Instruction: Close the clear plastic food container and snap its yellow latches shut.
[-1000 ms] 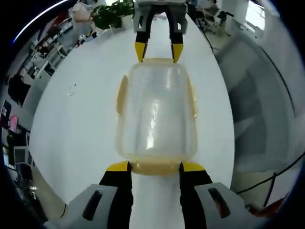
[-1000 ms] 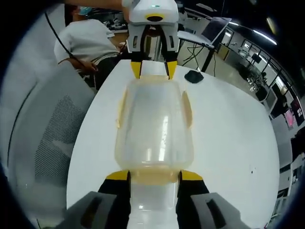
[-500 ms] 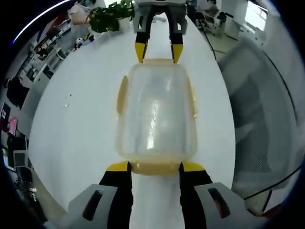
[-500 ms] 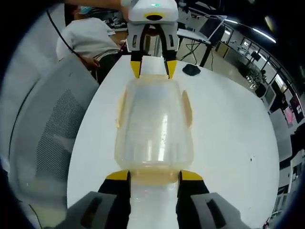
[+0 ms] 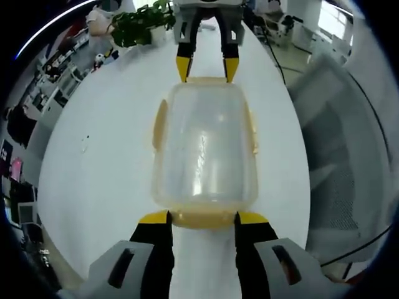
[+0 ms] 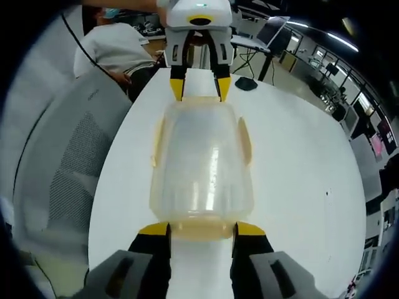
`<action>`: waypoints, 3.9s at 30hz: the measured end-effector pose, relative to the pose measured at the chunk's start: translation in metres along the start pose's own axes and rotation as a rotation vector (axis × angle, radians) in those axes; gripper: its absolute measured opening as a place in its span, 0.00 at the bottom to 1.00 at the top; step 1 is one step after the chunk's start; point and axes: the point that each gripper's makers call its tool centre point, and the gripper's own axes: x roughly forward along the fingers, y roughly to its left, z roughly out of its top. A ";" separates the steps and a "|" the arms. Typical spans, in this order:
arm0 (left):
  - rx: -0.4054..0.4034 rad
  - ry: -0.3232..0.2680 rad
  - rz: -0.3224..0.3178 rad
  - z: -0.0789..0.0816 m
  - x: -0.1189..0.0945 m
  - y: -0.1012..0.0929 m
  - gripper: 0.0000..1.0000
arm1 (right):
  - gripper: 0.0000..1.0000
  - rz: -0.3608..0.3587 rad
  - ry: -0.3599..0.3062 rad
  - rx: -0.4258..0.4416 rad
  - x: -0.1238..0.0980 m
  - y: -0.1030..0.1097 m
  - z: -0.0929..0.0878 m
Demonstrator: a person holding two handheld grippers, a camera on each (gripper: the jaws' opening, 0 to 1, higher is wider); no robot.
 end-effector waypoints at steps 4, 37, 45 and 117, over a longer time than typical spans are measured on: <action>0.001 0.000 -0.003 0.005 0.004 0.001 0.35 | 0.34 -0.001 0.004 0.006 -0.002 -0.001 -0.006; -0.009 0.009 -0.034 0.002 0.021 0.007 0.35 | 0.35 0.032 0.009 0.035 0.012 -0.006 -0.018; -0.014 0.007 -0.040 0.001 0.024 0.007 0.35 | 0.35 0.036 0.011 0.038 0.015 -0.007 -0.020; -0.374 -0.118 -0.046 0.000 0.012 0.002 0.41 | 0.44 -0.022 -0.121 0.285 0.007 -0.014 -0.014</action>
